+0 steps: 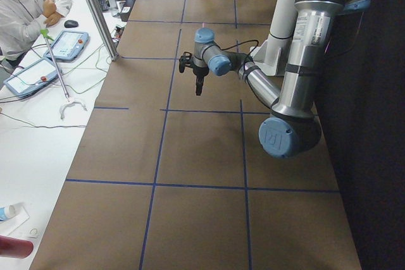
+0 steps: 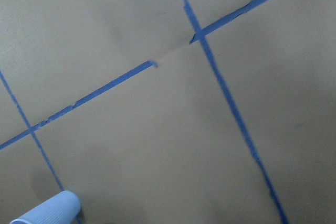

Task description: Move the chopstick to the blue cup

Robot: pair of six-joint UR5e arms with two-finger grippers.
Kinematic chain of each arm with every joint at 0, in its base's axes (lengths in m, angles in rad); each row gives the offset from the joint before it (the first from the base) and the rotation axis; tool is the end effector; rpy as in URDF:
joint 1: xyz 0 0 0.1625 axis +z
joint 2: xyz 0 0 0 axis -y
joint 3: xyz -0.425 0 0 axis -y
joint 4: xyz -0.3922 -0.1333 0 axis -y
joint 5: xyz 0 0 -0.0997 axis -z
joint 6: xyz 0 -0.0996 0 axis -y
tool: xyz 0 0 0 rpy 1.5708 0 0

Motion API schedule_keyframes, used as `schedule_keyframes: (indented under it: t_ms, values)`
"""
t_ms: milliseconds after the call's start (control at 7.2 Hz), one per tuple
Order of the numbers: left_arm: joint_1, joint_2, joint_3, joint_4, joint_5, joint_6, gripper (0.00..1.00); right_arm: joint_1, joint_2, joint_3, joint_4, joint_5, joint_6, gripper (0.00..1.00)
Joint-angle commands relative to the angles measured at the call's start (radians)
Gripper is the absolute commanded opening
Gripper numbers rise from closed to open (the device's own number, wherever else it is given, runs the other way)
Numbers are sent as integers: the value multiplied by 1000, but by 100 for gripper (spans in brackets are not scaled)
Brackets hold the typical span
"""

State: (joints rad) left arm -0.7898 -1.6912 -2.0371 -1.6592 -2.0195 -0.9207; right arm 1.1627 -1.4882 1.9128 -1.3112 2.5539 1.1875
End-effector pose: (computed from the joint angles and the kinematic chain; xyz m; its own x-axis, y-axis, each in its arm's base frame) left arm 0.2962 -0.4268 0.3750 0.7093 0.0591 -0.7025 0.0248 0.9938 0.1087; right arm -0.1540 -0.4832 0.4043 0.3975 0.3968 0.8274 -0.1634 0.9179 -0.3617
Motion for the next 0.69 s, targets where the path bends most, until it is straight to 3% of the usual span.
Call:
schedule_keyframes:
  t_ms: [0,278,556]
  values:
    - [-157,118,11,2,-105,313,100,121,-145,-35,-10,-122,-451,100]
    - [-332,181,61,15,-207,594,100,245,-170,-163,-13,-172,-807,100]
    - [-504,189,168,56,-232,878,100,363,-172,-260,-61,-169,-1105,100]
